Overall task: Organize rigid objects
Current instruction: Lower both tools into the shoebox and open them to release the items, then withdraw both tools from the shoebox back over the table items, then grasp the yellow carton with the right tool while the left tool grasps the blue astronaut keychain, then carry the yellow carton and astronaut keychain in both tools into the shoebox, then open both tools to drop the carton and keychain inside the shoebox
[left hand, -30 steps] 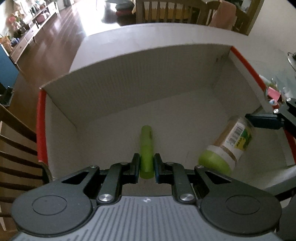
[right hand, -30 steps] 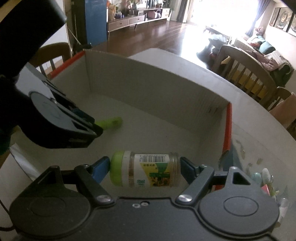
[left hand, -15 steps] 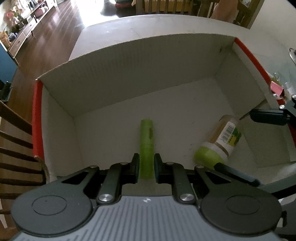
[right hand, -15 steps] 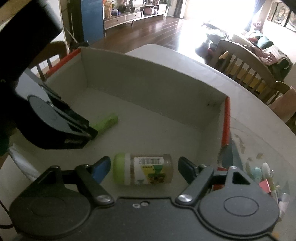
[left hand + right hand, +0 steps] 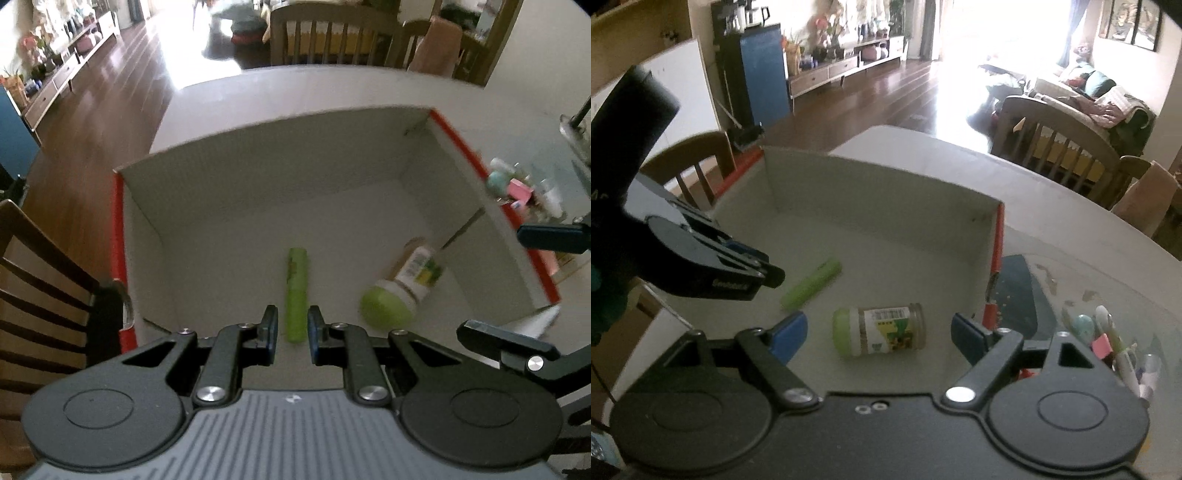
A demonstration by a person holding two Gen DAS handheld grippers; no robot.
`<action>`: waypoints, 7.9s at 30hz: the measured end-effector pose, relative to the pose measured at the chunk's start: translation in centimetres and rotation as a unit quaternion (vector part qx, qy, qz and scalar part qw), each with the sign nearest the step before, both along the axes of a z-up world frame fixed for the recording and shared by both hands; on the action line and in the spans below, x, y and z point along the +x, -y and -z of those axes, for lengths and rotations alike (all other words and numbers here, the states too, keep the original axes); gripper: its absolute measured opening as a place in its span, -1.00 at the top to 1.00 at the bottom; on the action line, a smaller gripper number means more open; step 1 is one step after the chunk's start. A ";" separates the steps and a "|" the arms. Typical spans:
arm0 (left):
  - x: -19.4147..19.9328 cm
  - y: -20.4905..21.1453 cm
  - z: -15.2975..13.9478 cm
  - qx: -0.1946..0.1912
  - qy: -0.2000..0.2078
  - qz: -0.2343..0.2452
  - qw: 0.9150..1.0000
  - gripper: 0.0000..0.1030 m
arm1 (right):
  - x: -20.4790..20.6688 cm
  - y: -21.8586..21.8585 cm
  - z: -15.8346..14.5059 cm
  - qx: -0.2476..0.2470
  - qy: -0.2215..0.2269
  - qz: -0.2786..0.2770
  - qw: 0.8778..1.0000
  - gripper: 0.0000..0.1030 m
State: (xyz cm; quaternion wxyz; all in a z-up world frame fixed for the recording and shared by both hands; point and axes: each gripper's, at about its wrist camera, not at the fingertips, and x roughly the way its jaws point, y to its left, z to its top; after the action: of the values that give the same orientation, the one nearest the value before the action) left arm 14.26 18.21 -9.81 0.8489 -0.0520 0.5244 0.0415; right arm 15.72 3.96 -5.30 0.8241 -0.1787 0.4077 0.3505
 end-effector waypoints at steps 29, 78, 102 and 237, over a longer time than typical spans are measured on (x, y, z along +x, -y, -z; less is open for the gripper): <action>-6.1 5.2 -8.9 0.021 0.149 -0.001 0.989 0.69 | -5.8 8.2 -5.5 0.129 0.052 0.053 0.989 -0.75; 2.5 24.6 2.8 -0.054 0.086 0.016 0.995 -1.00 | 5.0 30.5 4.6 0.058 0.029 0.149 0.987 -0.95; 4.9 27.6 8.0 0.005 0.065 0.010 0.998 -0.73 | 9.6 28.2 10.1 0.010 0.007 0.105 0.994 -0.76; 8.5 -1.8 4.8 0.025 -0.049 -0.012 0.998 -0.11 | 3.8 -4.4 5.6 -0.082 0.012 -0.050 0.995 -0.36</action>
State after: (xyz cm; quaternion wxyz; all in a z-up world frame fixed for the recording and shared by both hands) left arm 22.74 20.04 -14.61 0.8229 -0.0354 0.5631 0.0670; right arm 19.52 8.41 -10.92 0.7928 -0.2699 0.4157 0.3547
